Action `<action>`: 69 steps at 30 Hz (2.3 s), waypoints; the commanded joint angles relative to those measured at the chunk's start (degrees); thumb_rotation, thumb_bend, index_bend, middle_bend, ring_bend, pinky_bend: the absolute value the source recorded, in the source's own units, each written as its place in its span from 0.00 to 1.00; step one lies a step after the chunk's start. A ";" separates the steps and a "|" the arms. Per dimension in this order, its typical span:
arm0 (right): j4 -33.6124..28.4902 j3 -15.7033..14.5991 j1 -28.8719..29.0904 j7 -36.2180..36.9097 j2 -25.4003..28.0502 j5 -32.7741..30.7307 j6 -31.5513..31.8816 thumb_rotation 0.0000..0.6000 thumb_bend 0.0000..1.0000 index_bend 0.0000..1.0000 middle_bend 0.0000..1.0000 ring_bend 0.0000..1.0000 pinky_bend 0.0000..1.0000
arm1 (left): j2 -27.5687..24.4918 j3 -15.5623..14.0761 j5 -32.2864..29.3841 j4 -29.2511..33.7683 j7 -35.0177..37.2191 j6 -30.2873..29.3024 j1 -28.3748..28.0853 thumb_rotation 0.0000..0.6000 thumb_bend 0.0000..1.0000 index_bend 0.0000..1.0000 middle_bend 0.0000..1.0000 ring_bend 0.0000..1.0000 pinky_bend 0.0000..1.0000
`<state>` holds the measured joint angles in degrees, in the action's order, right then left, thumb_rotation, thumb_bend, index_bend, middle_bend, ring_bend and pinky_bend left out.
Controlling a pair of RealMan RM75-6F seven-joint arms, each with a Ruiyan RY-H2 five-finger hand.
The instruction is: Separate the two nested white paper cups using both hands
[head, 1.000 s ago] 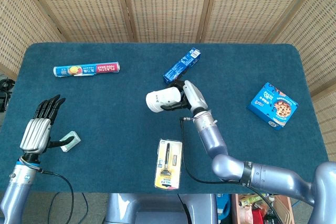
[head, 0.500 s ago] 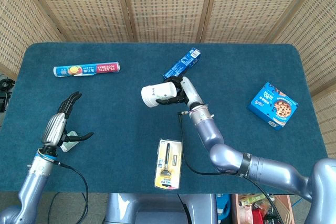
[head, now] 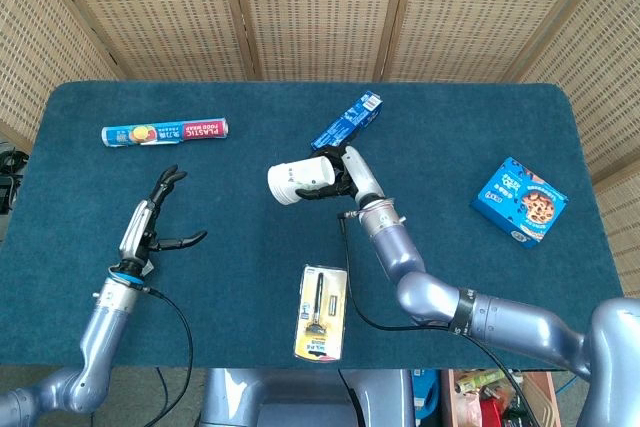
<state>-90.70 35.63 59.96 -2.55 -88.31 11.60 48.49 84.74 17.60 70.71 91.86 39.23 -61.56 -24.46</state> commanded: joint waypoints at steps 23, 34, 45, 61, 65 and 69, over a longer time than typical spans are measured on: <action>-2.21 -2.78 0.63 1.51 0.82 0.88 1.63 1.00 0.25 0.79 0.66 0.51 0.72 | 1.69 -5.20 15.51 -15.23 28.86 6.36 -8.86 1.00 0.15 0.22 0.00 0.00 0.00; -1.11 -3.46 1.09 2.11 0.33 0.72 0.53 1.00 0.25 0.79 0.66 0.51 0.72 | 4.36 -6.97 16.81 -17.38 42.68 3.35 -9.54 1.00 0.15 0.23 0.00 0.00 0.00; -1.15 -3.04 0.98 3.45 0.83 2.30 -0.35 1.00 0.25 0.79 0.66 0.51 0.72 | 6.98 -8.59 19.00 -23.68 51.69 2.75 -12.85 1.00 0.15 0.27 0.00 0.00 0.00; -2.72 -3.76 1.55 3.93 1.44 2.91 -0.35 1.00 0.25 0.79 0.66 0.51 0.72 | 9.89 -8.41 16.10 -24.80 49.13 4.45 -16.01 1.00 0.15 0.36 0.00 0.00 0.00; -2.58 -4.20 1.60 3.97 1.32 2.71 -0.28 1.00 0.25 0.79 0.66 0.51 0.72 | 10.15 -8.26 16.35 -24.33 48.98 4.16 -16.70 1.00 0.16 0.38 0.00 0.00 0.00; -2.43 -4.41 1.60 4.13 1.15 2.73 -0.22 1.00 0.25 0.79 0.66 0.51 0.72 | 10.24 -8.14 16.47 -23.82 48.67 3.81 -17.12 1.00 0.20 0.40 0.00 0.00 0.00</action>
<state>-93.13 31.22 61.57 1.58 -87.15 14.32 48.26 94.96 9.43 87.18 67.99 87.94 -57.71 -41.53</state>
